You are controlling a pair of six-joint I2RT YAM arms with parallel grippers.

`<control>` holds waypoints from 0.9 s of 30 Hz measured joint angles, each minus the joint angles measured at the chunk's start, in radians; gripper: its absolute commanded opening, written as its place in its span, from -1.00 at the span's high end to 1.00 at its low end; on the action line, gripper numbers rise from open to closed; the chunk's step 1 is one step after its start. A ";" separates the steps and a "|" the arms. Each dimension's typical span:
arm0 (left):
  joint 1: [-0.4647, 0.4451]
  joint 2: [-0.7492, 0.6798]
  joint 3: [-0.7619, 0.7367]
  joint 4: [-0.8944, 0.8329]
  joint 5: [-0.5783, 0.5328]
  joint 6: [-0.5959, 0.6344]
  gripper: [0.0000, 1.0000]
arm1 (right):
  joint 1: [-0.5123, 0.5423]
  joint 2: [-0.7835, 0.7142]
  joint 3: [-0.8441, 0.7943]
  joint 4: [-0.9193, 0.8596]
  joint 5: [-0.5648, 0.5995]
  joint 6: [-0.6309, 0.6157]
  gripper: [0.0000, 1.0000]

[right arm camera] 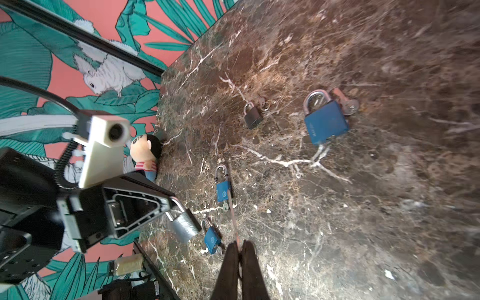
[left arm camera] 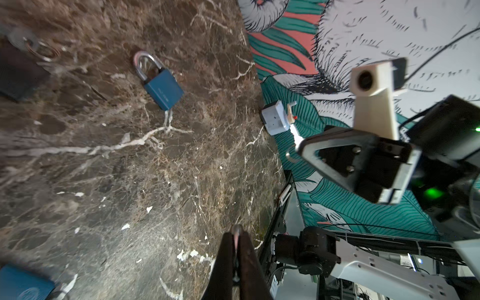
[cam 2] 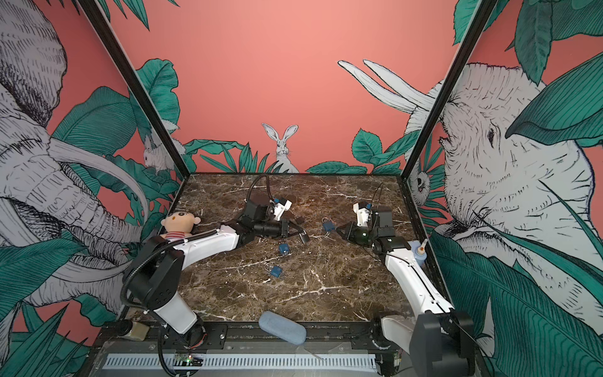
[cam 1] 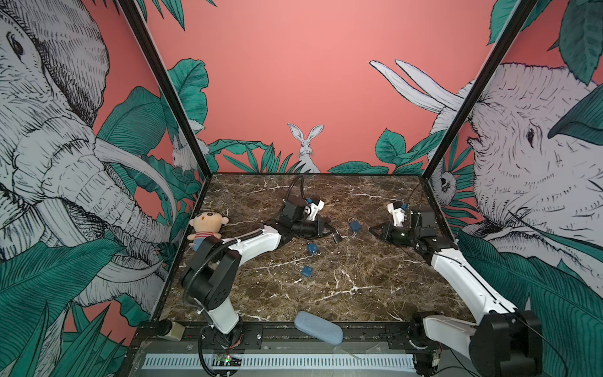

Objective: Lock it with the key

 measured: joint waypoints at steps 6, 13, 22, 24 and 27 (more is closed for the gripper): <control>-0.056 0.165 0.110 0.006 -0.018 -0.002 1.00 | -0.088 -0.065 -0.042 -0.001 0.002 0.000 1.00; -0.117 0.303 0.239 0.008 -0.032 -0.023 1.00 | -0.120 -0.048 -0.059 0.000 -0.017 -0.005 1.00; -0.150 0.466 0.347 -0.008 -0.055 -0.058 1.00 | -0.124 -0.024 -0.060 0.003 -0.022 -0.023 1.00; -0.153 0.482 0.357 -0.008 -0.063 -0.069 1.00 | -0.124 -0.019 -0.060 0.008 -0.023 -0.023 1.00; -0.155 0.497 0.369 -0.008 -0.072 -0.084 1.00 | -0.124 -0.006 -0.061 0.010 -0.023 -0.023 1.00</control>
